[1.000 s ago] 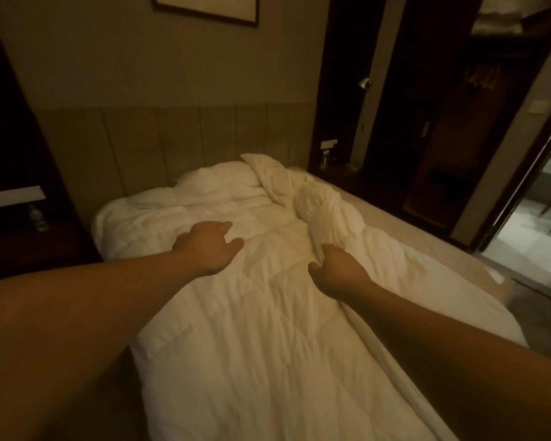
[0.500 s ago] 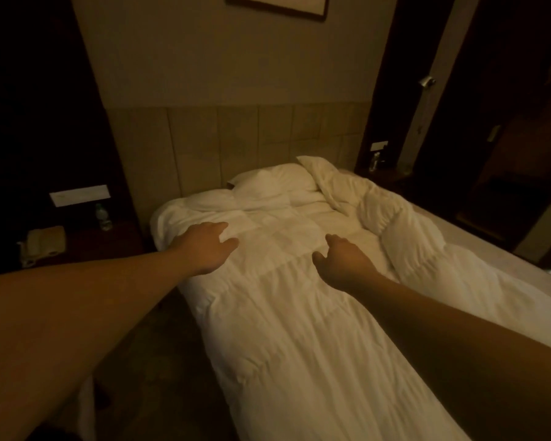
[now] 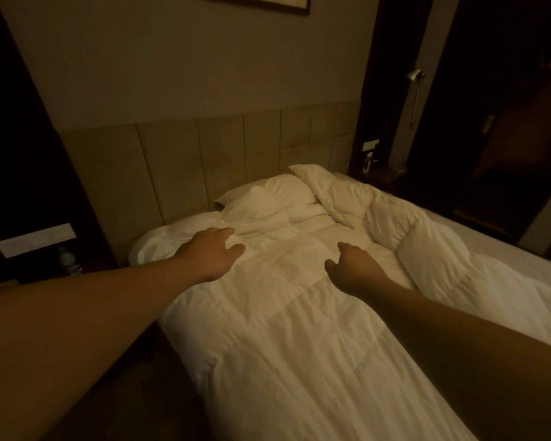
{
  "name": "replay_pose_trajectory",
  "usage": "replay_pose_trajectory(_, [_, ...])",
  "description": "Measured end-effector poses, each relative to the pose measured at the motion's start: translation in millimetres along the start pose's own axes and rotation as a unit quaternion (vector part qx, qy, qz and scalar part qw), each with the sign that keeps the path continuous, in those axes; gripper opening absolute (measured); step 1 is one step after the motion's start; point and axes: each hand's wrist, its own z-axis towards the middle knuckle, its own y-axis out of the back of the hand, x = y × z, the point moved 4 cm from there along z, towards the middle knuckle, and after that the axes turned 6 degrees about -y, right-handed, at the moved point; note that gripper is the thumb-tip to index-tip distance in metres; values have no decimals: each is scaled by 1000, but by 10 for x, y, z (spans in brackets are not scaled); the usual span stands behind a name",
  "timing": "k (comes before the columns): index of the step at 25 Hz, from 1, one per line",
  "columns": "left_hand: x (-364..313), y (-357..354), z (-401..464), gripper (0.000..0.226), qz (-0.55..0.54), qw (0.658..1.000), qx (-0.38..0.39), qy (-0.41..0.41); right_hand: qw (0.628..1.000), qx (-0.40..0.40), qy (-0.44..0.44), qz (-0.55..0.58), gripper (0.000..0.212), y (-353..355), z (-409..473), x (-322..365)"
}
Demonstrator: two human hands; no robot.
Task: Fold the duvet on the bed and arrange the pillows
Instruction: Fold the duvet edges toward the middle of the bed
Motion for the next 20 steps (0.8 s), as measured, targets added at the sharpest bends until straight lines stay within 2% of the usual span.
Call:
replay_pose_trajectory(5, [186, 277, 1031, 87, 1, 1000, 17, -15, 1000, -4, -18, 11, 65, 2, 777, 365])
replay_pose_trajectory(11, [360, 444, 2259, 63, -11, 996, -1, -88, 998, -35, -50, 21, 65, -37, 1678, 914])
replay_pose_trajectory(13, [502, 427, 2712, 65, -15, 993, 4, -119, 995, -52, -77, 31, 65, -117, 1990, 1109])
replay_pose_trajectory(16, [812, 371, 3432, 81, -9, 986, 24, -166, 989, -83, -118, 37, 67, -315, 2459, 1488])
replay_pose_trajectory(20, [1180, 330, 4245, 68, 31, 965, 74, -248, 974, -89, -205, 46, 72, -598, 2955, 2040])
